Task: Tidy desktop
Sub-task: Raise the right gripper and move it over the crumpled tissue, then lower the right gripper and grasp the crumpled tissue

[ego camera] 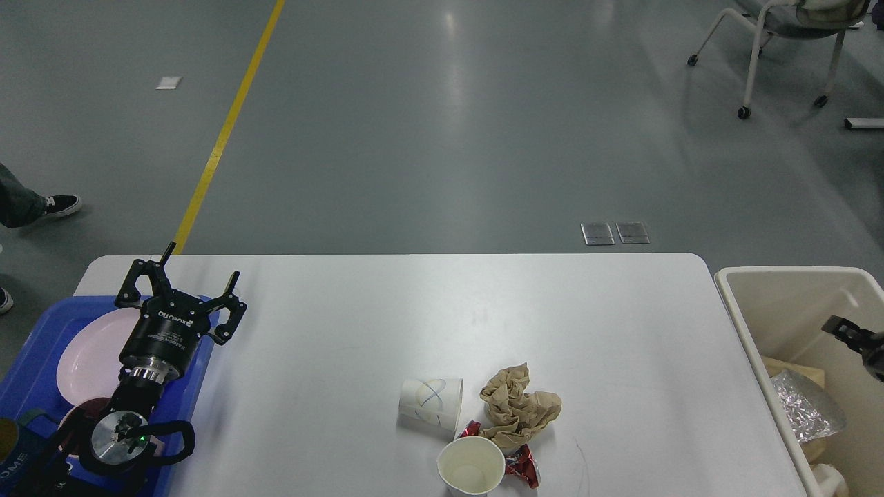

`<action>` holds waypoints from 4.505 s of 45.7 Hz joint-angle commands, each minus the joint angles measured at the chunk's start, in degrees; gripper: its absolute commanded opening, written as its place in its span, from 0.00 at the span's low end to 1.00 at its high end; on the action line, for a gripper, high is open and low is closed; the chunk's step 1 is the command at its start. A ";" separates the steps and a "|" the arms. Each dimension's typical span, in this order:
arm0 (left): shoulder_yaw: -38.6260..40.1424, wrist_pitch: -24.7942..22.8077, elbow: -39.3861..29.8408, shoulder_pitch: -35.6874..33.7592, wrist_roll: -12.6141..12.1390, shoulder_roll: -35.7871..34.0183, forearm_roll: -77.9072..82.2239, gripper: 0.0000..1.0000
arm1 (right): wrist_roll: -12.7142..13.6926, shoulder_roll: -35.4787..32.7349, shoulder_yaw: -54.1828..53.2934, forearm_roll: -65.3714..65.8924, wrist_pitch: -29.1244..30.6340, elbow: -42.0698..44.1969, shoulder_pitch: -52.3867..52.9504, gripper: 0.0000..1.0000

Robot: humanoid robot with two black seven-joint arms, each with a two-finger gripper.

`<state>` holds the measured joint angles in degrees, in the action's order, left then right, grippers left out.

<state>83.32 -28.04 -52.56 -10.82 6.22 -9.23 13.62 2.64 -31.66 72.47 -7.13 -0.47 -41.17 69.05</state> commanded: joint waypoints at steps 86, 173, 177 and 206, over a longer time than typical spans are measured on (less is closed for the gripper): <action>0.00 0.00 0.00 0.00 0.02 0.00 0.00 0.96 | 0.18 31.75 -12.09 -0.08 23.58 -38.91 40.13 1.00; 0.00 0.00 0.00 -0.08 0.02 0.00 0.00 0.96 | 0.27 40.63 -11.56 5.99 9.34 -19.47 10.58 0.12; 0.00 0.00 0.00 -0.08 0.02 -0.17 0.00 0.96 | 0.62 40.54 -11.30 5.99 10.04 -19.56 10.50 0.00; 0.00 0.00 0.00 0.00 0.02 -0.18 0.00 0.96 | 5.28 37.47 -11.03 5.37 10.83 -25.00 16.90 0.00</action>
<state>83.32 -28.04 -52.56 -10.85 6.23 -9.28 13.62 7.90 7.62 61.38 -1.48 9.30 -63.01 81.98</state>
